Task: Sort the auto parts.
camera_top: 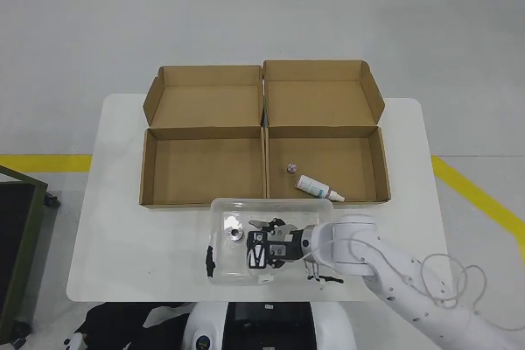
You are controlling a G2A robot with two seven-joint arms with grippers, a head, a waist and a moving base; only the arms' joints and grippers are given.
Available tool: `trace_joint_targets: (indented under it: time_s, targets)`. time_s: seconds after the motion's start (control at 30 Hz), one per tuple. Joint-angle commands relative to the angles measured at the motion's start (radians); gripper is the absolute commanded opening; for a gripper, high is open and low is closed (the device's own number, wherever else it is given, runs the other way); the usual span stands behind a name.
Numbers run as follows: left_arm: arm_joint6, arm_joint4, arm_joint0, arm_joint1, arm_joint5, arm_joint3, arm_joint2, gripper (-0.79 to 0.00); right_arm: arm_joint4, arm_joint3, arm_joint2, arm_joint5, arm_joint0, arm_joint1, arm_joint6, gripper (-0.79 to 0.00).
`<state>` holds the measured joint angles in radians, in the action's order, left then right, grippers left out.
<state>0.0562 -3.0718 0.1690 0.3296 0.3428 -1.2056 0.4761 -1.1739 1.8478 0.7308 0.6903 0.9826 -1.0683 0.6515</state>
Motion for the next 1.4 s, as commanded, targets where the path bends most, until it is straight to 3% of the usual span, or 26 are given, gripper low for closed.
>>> trace_joint_targets:
  time_s: [0.0, 0.5, 0.8, 0.97, 1.37]
  targets:
    - [0.0, 0.0, 0.0, 0.0, 0.0, 0.0, 0.0, 0.0, -0.002, -0.016, -0.008, -0.003, -0.007, -0.005, -0.003, -0.249]
    - [0.0, 0.0, 0.0, 0.0, 0.0, 0.0, 0.0, 0.0, -0.018, -0.109, -0.067, -0.007, -0.039, -0.036, -0.016, -0.317]
    - [0.0, 0.0, 0.0, 0.0, 0.0, 0.0, 0.0, 0.0, -0.019, -0.13, -0.07, -0.004, -0.052, -0.047, -0.006, -0.514]
    - [0.0, 0.0, 0.0, 0.0, 0.0, 0.0, 0.0, 0.0, -0.004, -0.115, -0.063, 0.013, -0.051, -0.047, 0.013, -0.782]
    - [0.0, 0.0, 0.0, 0.0, 0.0, 0.0, 0.0, 0.0, 0.065, -0.007, 0.028, 0.058, -0.019, -0.023, 0.044, -0.785]
